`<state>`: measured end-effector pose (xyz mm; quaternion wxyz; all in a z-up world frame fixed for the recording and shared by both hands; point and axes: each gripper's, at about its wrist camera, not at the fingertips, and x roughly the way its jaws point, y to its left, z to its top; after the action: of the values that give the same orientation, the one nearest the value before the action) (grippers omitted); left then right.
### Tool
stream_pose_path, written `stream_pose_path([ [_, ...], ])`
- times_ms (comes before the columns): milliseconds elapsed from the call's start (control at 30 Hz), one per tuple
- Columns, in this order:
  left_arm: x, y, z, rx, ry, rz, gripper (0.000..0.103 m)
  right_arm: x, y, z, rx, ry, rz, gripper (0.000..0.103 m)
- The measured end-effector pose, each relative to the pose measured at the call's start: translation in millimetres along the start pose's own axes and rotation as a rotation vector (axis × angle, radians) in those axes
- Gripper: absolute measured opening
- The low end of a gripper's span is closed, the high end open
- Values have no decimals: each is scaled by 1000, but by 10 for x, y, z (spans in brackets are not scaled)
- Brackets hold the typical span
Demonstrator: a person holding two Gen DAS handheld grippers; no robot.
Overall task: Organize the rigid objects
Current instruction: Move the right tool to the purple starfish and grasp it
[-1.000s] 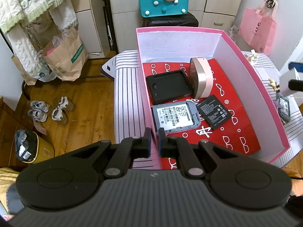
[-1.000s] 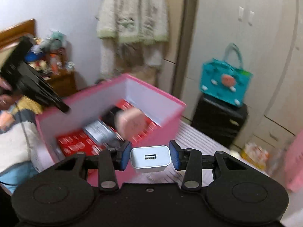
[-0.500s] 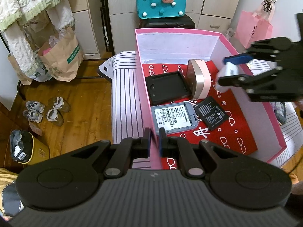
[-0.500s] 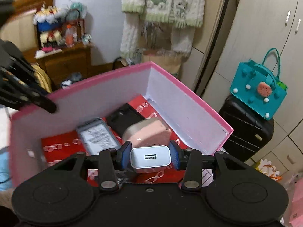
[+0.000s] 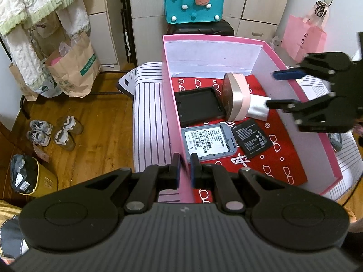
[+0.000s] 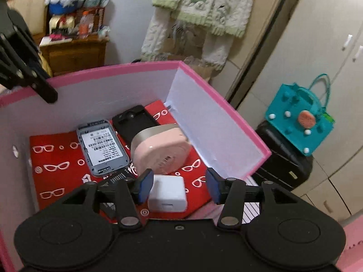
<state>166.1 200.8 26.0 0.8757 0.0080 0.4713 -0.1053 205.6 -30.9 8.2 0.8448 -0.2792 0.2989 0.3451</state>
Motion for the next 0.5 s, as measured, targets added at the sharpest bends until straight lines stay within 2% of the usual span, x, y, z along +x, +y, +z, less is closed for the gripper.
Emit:
stream_pose_path([
  [233, 17, -1, 14, -27, -6, 4, 8, -674, -321, -361, 260, -128, 16, 58],
  [400, 12, -14, -9, -29, -15, 11, 8, -1022, -483, -826, 409, -125, -23, 59],
  [500, 7, -6, -21, -41, -21, 11, 8, -1126, -552, -1155, 499, -91, -51, 59],
])
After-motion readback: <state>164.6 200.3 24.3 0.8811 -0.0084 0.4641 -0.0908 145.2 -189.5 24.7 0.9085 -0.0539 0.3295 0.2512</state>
